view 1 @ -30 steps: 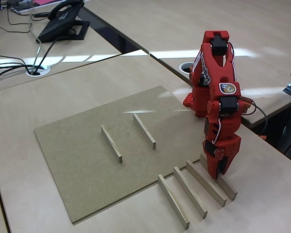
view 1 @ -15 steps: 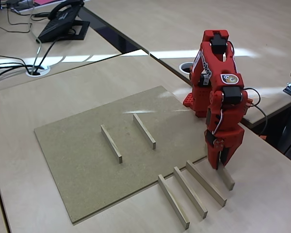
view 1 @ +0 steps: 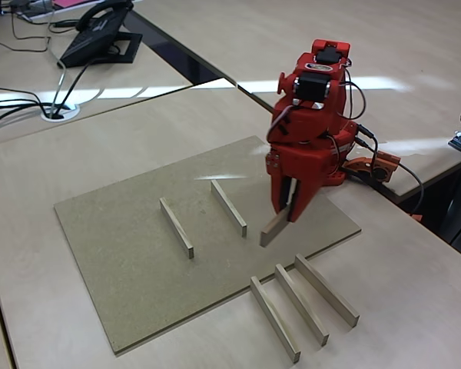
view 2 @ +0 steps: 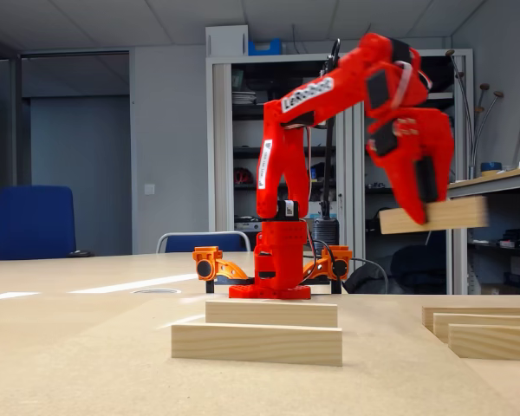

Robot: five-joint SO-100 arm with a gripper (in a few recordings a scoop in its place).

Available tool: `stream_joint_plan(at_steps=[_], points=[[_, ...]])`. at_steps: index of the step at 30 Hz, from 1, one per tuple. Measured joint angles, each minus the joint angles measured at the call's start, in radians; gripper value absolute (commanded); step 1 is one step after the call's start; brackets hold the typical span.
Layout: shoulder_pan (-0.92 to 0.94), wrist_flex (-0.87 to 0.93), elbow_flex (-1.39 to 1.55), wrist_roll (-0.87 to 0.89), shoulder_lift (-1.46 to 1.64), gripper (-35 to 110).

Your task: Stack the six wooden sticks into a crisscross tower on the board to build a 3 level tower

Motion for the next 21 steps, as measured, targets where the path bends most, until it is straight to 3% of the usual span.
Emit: stream_joint_plan(at_steps=[5,21], points=[[0.19,-0.043,0.049,-0.005,0.025,0],[0.594,-0.138,0.071,-0.337,-0.083,0]])
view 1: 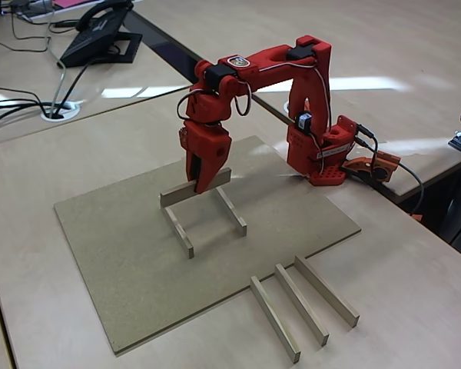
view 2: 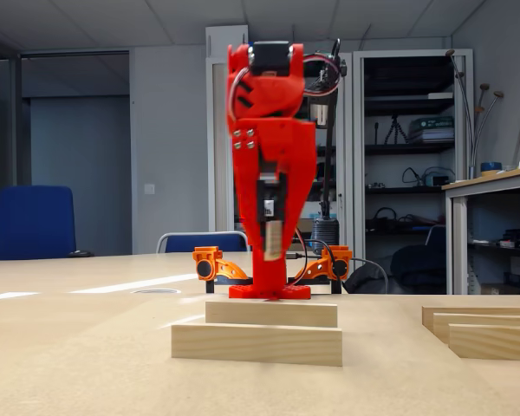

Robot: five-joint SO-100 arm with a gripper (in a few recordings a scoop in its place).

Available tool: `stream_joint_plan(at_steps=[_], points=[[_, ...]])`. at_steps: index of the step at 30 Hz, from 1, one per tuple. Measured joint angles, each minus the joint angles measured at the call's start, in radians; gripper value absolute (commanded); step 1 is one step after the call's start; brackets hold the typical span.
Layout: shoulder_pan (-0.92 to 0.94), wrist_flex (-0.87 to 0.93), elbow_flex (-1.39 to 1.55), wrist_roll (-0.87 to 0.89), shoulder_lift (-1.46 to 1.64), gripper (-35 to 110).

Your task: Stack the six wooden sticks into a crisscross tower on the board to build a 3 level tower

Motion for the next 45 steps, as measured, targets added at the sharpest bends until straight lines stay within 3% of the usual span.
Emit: stream_joint_plan(at_steps=[11,21,38,45], points=[[0.1,0.06,0.006,-0.101,-0.049,0],[0.127,-0.006,0.003,-0.147,-0.12,0],[0.132,-0.026,0.002,-0.071,-0.179,0],[0.13,-0.054,0.005,-0.066,-0.179,9]])
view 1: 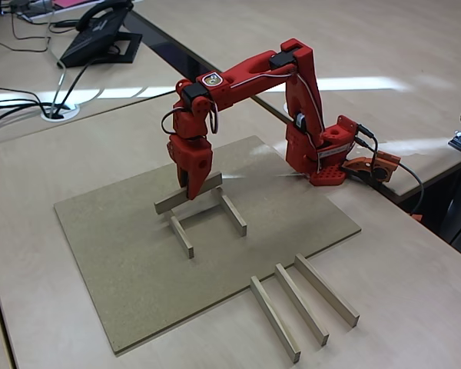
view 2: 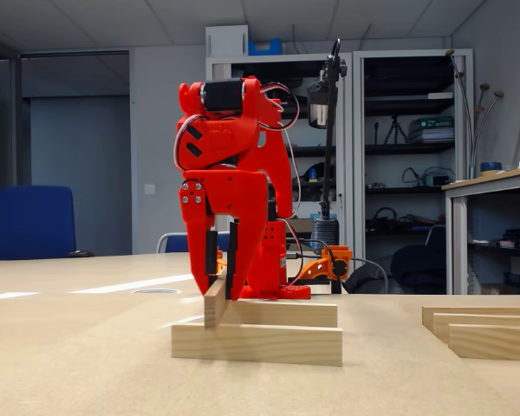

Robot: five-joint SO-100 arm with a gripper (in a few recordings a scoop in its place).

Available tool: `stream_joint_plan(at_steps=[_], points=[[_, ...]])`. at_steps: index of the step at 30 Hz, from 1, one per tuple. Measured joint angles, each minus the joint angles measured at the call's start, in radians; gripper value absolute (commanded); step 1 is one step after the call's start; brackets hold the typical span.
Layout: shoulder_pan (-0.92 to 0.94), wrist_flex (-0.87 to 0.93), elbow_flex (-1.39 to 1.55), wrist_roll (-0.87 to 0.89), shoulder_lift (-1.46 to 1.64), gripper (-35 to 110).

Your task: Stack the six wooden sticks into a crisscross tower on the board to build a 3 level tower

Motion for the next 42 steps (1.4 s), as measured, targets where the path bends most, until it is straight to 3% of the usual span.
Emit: stream_joint_plan(at_steps=[17,28,42], points=[[-0.008,-0.08,0.064,-0.018,0.0,12],[-0.008,-0.078,0.083,-0.008,0.011,0],[-0.002,-0.069,0.083,0.005,0.017,0]])
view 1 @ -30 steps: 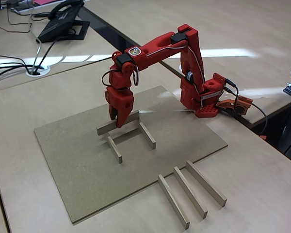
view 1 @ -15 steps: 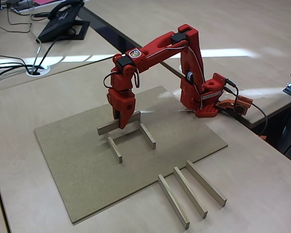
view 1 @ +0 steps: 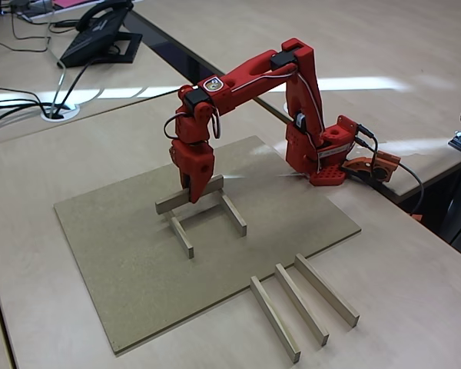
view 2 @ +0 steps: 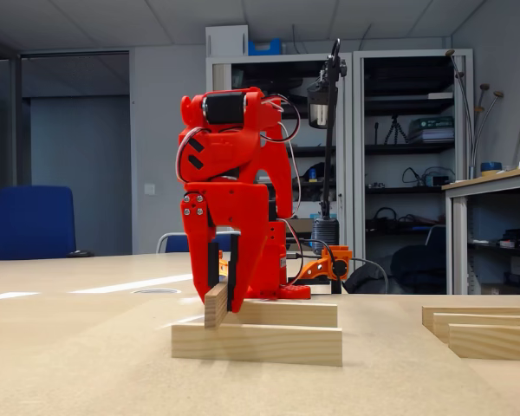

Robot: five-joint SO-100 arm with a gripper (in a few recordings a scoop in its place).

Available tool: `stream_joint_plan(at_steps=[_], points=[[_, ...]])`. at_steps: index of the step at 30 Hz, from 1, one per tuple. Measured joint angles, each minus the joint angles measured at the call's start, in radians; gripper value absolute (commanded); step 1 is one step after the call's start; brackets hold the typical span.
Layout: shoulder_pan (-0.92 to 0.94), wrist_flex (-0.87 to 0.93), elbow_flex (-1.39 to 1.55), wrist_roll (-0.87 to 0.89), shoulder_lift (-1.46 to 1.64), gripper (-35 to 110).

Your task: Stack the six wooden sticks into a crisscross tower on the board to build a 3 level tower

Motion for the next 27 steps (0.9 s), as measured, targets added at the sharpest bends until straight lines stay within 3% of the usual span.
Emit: stream_joint_plan(at_steps=[27], points=[[-0.006,-0.048,0.064,0.014,0.028,10]])
